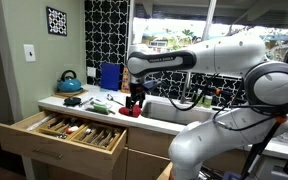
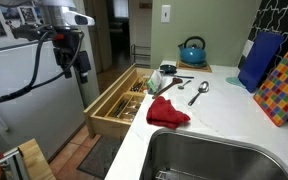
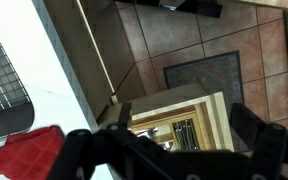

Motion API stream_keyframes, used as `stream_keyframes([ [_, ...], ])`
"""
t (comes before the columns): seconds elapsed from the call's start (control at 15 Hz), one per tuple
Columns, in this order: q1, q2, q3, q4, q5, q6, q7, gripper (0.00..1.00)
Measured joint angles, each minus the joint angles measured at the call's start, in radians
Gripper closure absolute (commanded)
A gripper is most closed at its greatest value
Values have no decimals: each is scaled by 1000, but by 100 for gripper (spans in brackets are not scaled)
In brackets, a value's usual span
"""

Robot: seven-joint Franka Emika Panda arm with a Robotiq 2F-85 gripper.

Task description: Put the red towel inside the drawer

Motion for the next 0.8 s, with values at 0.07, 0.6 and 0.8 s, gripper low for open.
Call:
stream_keyframes([
  [0.07,0,0,0,0,0,0,0,0],
  [0.6,-111,134,-26,32,-106,137,153,0],
  [0.8,-176,253,-57,70,-147,252,214,0],
])
